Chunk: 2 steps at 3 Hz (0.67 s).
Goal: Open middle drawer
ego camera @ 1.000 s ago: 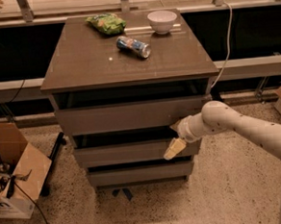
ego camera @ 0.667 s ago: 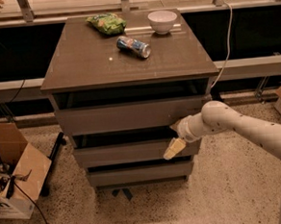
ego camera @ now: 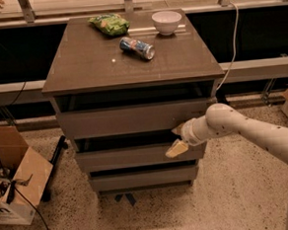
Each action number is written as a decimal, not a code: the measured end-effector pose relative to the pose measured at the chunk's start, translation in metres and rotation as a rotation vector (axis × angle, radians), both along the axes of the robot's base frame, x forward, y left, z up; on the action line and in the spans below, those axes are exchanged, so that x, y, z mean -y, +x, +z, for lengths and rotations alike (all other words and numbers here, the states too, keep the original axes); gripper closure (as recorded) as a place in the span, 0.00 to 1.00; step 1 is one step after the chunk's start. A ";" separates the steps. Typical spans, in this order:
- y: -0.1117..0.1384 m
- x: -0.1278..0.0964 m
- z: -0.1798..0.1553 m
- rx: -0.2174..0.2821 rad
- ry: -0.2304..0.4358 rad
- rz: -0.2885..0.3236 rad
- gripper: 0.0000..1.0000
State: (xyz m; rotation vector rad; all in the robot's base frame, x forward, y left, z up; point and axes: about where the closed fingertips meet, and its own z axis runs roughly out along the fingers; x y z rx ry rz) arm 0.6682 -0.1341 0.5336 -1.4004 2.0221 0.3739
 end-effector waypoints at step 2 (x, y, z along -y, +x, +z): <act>0.016 0.004 -0.039 -0.037 0.042 -0.037 0.73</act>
Offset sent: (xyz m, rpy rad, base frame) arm 0.0552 -0.0184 -0.1288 0.1409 0.1222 -0.1326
